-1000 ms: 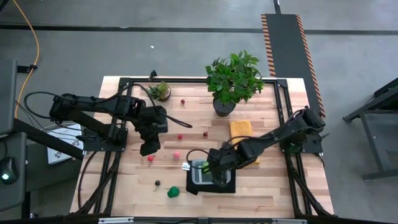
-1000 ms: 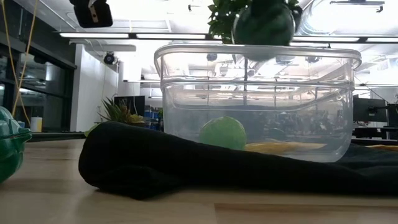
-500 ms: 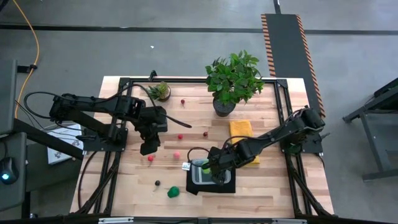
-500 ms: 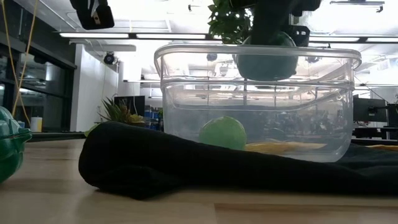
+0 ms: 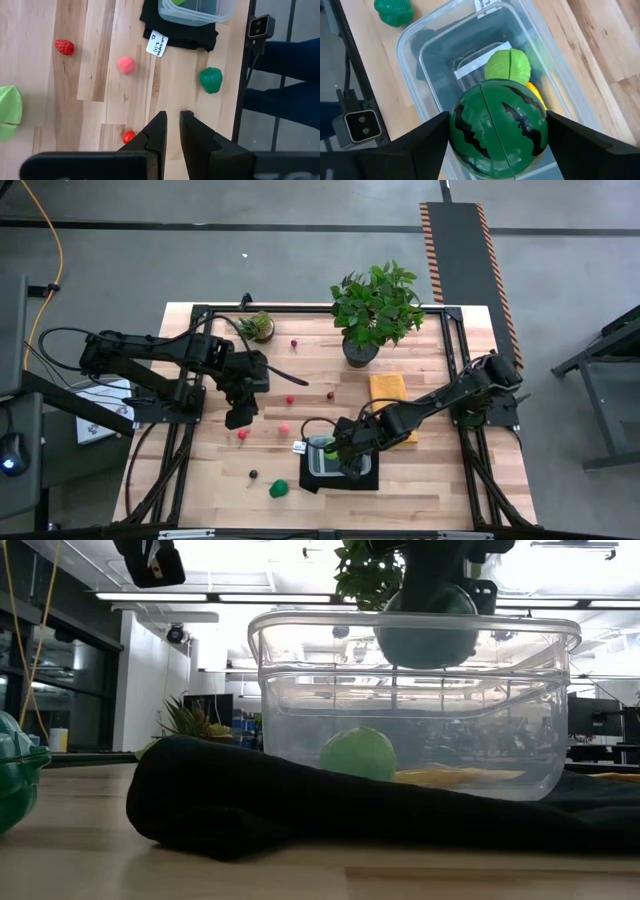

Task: Pick and placing Produce into tupperware
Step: Put the watermelon into the transparent bin, then put the star fruit into the transparent bin

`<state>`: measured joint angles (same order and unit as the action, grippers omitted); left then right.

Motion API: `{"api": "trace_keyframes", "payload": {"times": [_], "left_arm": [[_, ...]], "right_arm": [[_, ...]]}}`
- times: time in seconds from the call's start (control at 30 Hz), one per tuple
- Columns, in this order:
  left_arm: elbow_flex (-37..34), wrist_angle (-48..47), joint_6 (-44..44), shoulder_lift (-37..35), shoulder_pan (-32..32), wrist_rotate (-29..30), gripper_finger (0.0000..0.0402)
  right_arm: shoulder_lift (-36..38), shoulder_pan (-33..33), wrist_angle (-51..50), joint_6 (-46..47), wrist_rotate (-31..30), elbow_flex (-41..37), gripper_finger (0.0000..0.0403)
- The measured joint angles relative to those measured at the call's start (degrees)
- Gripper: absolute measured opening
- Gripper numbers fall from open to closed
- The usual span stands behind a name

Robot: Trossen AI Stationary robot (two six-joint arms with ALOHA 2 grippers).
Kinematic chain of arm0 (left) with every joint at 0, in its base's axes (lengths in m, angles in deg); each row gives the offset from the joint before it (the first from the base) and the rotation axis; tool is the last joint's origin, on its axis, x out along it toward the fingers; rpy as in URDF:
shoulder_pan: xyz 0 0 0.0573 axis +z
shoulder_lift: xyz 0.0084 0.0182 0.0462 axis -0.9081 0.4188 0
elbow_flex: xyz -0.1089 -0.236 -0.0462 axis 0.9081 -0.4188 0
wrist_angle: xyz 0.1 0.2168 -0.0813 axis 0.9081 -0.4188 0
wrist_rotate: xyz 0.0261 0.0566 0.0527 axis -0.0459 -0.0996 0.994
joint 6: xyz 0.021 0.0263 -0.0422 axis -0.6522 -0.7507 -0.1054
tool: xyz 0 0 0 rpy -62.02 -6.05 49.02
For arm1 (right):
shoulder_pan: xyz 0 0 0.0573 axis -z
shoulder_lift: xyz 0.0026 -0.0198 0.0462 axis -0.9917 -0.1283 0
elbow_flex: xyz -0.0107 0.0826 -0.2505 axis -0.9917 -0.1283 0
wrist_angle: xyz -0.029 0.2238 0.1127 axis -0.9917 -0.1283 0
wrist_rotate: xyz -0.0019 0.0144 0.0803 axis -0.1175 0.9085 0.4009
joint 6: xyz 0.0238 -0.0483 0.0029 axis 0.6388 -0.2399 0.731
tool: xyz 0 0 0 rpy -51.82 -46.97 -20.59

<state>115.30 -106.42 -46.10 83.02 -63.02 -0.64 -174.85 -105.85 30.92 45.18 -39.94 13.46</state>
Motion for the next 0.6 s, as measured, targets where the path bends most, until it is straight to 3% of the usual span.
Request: {"api": "trace_keyframes", "payload": {"times": [0.3, 0.6], "left_arm": [[0.0, 0.0, -1.0, 0.0, 0.0, 0.0, 0.0042], [0.0, 0.0, -1.4, 0.0, 0.0, 0.0, 0.0042]], "right_arm": [[0.0, 0.0, 0.0, 0.3, 0.4, 0.0, 0.0325], [0.0, 0.0, -0.1, 0.3, -0.3, 0.0, 0.0328]]}}
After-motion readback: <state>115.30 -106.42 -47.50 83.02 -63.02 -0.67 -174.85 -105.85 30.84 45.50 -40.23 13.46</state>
